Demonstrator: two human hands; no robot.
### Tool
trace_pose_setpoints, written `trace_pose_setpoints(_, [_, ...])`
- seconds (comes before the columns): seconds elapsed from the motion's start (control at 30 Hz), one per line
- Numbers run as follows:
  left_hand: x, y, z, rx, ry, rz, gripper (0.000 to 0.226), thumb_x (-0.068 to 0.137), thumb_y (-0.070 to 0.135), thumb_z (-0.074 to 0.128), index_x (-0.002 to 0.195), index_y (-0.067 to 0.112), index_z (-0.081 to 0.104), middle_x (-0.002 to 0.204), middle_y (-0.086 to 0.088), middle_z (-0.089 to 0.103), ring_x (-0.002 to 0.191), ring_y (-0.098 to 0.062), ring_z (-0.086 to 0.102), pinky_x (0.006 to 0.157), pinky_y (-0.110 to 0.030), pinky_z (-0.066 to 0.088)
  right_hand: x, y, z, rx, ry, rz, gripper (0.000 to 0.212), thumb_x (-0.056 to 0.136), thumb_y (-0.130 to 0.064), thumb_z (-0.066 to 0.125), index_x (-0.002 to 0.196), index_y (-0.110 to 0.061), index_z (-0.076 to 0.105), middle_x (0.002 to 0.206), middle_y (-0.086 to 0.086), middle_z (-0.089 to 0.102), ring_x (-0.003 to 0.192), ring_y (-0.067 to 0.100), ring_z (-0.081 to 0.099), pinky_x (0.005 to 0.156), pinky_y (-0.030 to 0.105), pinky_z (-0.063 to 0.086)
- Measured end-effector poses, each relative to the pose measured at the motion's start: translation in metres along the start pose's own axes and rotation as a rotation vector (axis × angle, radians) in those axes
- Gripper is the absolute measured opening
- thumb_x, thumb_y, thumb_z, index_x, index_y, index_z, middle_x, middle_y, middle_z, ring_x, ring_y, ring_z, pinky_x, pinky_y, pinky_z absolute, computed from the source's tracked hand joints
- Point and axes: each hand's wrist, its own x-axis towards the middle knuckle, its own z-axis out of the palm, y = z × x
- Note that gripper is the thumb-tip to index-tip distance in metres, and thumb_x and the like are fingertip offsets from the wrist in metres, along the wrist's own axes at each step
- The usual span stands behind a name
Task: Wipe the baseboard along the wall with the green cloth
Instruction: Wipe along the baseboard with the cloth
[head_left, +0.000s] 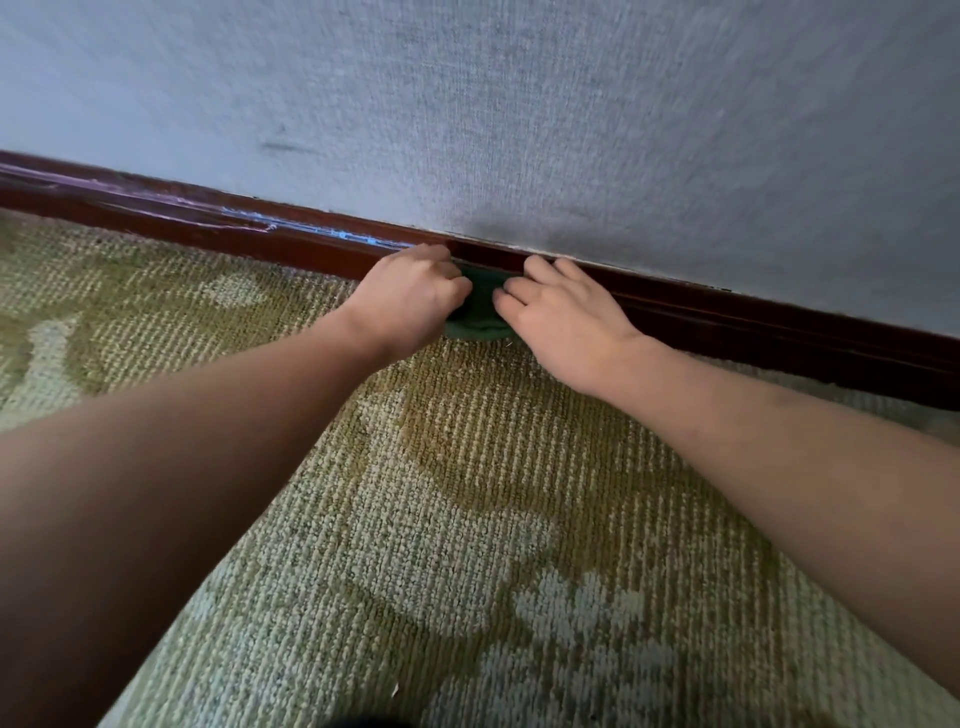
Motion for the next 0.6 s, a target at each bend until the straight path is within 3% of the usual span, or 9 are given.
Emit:
trace_pose_setpoints(0.07, [-0.007, 0.0, 0.0, -0.003, 0.064, 0.065, 0.008, 0.065, -0.011, 0.058, 0.067, -0.007, 0.064, 0.071, -0.02, 0.068, 0.072, -0.034, 0.063, 0.063, -0.039, 0.054, -0.001, -0.002, 0.001, -0.016, 0.01, -0.011, 0.04, 0.092, -0.008, 0.04, 0.132, -0.007, 0.041, 0.128, 0.006, 0.049, 0.117, 0.022, 0.031, 0.095, 0.031, 0.023])
trace_pose_setpoints(0.2, [-0.008, -0.008, 0.002, 0.03, 0.125, 0.135, 0.031, 0.073, 0.001, 0.035, 0.068, -0.007, 0.065, 0.08, -0.022, 0.069, 0.074, -0.034, 0.065, 0.066, -0.04, 0.056, 0.0, 0.003, 0.005, -0.039, 0.033, 0.031, 0.046, 0.092, -0.006, 0.037, 0.138, -0.003, 0.032, 0.136, 0.01, 0.042, 0.125, 0.024, 0.027, 0.096, 0.032, 0.016])
trace_pose_setpoints(0.3, [-0.002, -0.007, 0.004, 0.036, 0.112, 0.106, 0.01, 0.069, -0.012, 0.055, 0.071, -0.009, 0.065, 0.084, -0.025, 0.069, 0.077, -0.036, 0.065, 0.069, -0.043, 0.055, 0.001, 0.006, 0.008, -0.008, 0.016, 0.058, 0.05, 0.091, -0.004, 0.039, 0.14, -0.003, 0.029, 0.139, 0.01, 0.039, 0.125, 0.024, 0.027, 0.095, 0.031, 0.017])
trace_pose_setpoints(0.37, [0.0, -0.008, 0.005, 0.014, 0.116, 0.087, 0.01, 0.063, -0.015, 0.063, 0.071, -0.01, 0.065, 0.082, -0.025, 0.069, 0.077, -0.036, 0.065, 0.069, -0.043, 0.054, 0.003, 0.008, 0.009, 0.053, 0.011, 0.066, 0.053, 0.088, -0.002, 0.043, 0.14, -0.005, 0.03, 0.139, 0.008, 0.04, 0.123, 0.023, 0.029, 0.093, 0.029, 0.018])
trace_pose_setpoints(0.5, [0.002, -0.013, 0.011, -0.019, 0.131, 0.057, 0.012, 0.064, -0.015, 0.06, 0.073, -0.01, 0.066, 0.079, -0.023, 0.068, 0.077, -0.036, 0.064, 0.069, -0.043, 0.055, 0.006, 0.01, 0.008, 0.123, 0.012, 0.07, 0.057, 0.085, 0.0, 0.048, 0.14, -0.007, 0.032, 0.141, 0.008, 0.039, 0.123, 0.023, 0.029, 0.093, 0.028, 0.019])
trace_pose_setpoints(0.6, [0.009, -0.012, 0.012, -0.047, 0.158, 0.008, 0.015, 0.057, -0.018, 0.06, 0.068, -0.009, 0.064, 0.066, -0.022, 0.064, 0.066, -0.035, 0.061, 0.06, -0.039, 0.053, 0.012, 0.006, 0.006, 0.144, 0.017, 0.11, 0.053, 0.085, 0.002, 0.05, 0.136, -0.007, 0.038, 0.142, 0.011, 0.037, 0.123, 0.025, 0.029, 0.094, 0.03, 0.023])
